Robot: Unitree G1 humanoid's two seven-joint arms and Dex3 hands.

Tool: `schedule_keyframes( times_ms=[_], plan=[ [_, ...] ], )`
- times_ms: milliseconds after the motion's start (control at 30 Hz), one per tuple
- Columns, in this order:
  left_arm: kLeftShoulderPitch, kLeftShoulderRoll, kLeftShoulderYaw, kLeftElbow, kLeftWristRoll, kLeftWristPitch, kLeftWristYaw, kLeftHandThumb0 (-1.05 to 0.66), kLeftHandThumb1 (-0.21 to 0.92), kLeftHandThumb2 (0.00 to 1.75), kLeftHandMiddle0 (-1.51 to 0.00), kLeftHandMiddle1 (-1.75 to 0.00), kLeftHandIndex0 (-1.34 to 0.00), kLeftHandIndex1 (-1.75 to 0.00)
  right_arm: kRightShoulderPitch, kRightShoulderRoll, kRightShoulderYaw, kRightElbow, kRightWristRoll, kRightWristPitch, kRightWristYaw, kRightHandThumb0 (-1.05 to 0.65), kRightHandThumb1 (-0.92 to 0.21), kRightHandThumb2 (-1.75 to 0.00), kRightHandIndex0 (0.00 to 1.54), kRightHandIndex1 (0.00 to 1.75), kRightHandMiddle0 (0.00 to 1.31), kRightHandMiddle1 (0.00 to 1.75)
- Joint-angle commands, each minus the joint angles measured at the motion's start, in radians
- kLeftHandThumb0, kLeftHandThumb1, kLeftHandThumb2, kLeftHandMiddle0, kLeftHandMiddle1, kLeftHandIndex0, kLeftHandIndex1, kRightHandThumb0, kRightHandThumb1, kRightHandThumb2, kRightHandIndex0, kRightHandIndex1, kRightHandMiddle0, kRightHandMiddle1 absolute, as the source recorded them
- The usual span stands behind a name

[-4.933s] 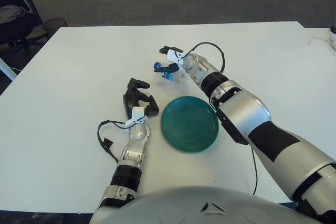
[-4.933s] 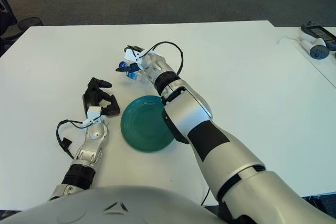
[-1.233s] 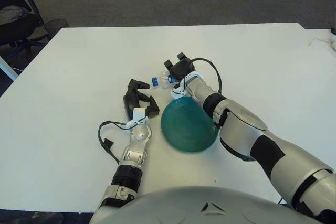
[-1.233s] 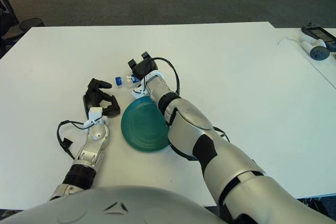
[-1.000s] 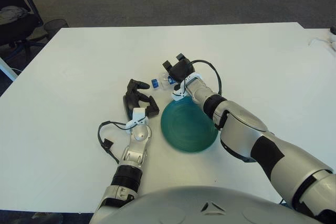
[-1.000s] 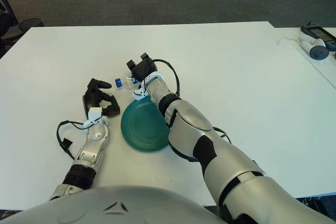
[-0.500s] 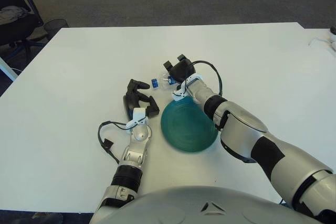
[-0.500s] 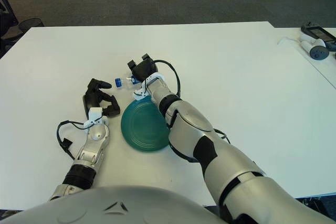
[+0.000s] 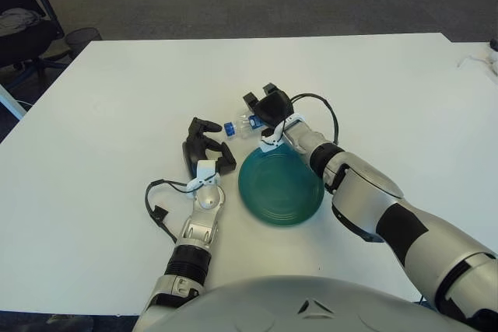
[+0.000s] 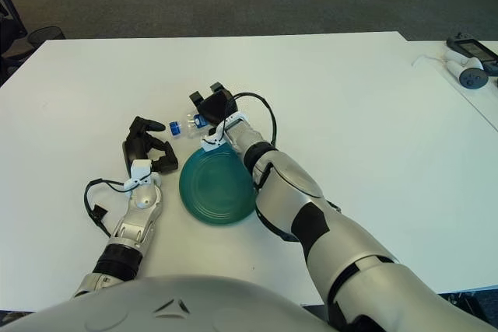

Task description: Put the bottle into the plate.

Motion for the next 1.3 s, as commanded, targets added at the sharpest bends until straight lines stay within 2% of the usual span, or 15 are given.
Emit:
schedule_keyframes(
  times_ms=[0, 433, 833, 1000, 1267],
  plan=[
    [0.023, -0.048, 0.007, 0.036, -0.015, 0.025, -0.012, 0.00, -0.06, 1.75, -0.88, -1.75, -0.68, -1.75, -0.008, -0.023, -0.039, 0.013, 0.036, -0.025, -0.001, 0.00, -0.26, -1.40, 0.66, 1.74, 0.42, 1.75],
    [0.009, -0.040, 0.018, 0.057, -0.025, 0.013, -0.016, 0.00, -0.06, 1.74, -0.89, -1.72, -0.68, -1.75, -0.063, -0.058, -0.230, -0.001, 0.189, -0.108, -0.031, 0.00, -0.14, -1.53, 0.75, 1.74, 0.51, 1.75],
    [0.006, -0.034, 0.023, 0.049, -0.024, 0.035, -0.028, 0.00, -0.06, 1.74, -0.88, -1.73, -0.67, -1.75, -0.099, -0.088, -0.349, -0.001, 0.283, -0.111, 0.009, 0.00, -0.02, -1.64, 0.86, 1.67, 0.60, 1.75],
    [0.009, -0.032, 0.028, 0.044, -0.031, 0.037, -0.041, 0.00, -0.05, 1.73, -0.88, -1.73, -0.67, -1.75, -0.110, -0.095, -0.379, -0.004, 0.305, -0.112, 0.019, 0.00, 0.01, -1.65, 0.89, 1.65, 0.62, 1.75],
    [0.011, -0.029, 0.034, 0.041, -0.022, 0.036, -0.042, 0.00, -0.04, 1.72, -0.87, -1.74, -0.66, -1.75, -0.137, -0.106, -0.445, -0.016, 0.356, -0.108, 0.020, 0.00, 0.03, -1.63, 0.96, 1.49, 0.65, 1.75]
  ],
)
